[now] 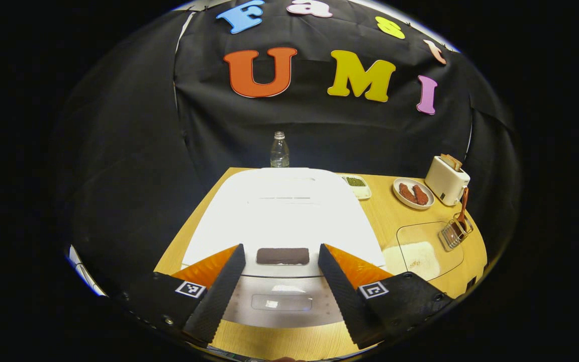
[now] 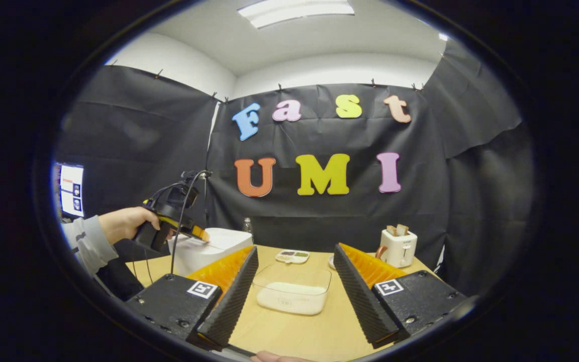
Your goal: Close the left gripper, press the button to open the rice cooker; take a wooden spoon from the chopstick holder with the right hand, scoop a spoonful of rice and pour it into the rice cooker, then put the wooden spoon back into the chopstick holder.
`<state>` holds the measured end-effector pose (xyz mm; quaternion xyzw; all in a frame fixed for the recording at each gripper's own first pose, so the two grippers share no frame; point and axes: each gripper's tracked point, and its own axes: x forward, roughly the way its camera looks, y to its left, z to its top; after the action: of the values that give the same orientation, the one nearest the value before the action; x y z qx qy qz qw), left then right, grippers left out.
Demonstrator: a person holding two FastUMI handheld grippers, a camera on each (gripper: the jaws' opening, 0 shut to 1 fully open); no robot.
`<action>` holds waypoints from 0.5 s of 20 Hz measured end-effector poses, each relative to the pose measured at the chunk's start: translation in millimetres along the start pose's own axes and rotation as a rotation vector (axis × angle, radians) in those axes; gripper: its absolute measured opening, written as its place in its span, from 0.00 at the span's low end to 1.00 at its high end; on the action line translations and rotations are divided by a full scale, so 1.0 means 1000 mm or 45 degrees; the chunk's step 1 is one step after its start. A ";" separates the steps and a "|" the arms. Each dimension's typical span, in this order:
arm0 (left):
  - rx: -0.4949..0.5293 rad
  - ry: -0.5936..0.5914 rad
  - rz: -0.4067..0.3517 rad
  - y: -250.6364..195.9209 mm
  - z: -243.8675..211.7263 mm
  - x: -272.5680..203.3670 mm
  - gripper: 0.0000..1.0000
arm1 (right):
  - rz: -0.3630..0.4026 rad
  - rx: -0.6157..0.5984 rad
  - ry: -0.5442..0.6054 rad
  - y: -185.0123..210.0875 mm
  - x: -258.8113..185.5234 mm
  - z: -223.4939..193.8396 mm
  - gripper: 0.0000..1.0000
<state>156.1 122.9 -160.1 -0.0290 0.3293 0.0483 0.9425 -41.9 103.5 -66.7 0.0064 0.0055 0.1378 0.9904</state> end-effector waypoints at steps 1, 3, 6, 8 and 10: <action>0.001 -0.001 -0.001 -0.001 -0.002 -0.001 0.96 | 0.001 -0.001 0.001 0.000 0.000 -0.001 0.99; 0.001 -0.002 -0.006 -0.001 -0.003 0.000 0.96 | -0.001 -0.002 0.010 -0.001 0.001 -0.002 0.99; -0.001 -0.008 -0.010 0.000 -0.003 0.001 0.96 | -0.006 -0.008 0.001 -0.001 -0.001 0.001 0.98; -0.009 -0.027 0.005 0.001 0.001 0.000 0.96 | -0.019 -0.015 -0.009 -0.004 -0.002 0.004 0.99; -0.009 -0.040 0.025 0.001 0.004 0.000 0.95 | -0.034 -0.023 -0.014 -0.007 -0.003 0.005 0.99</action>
<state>158.7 124.1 -157.4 -0.0284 0.3146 0.0592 0.9469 -42.9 95.7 -61.9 -0.0019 -0.0010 0.1245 0.9922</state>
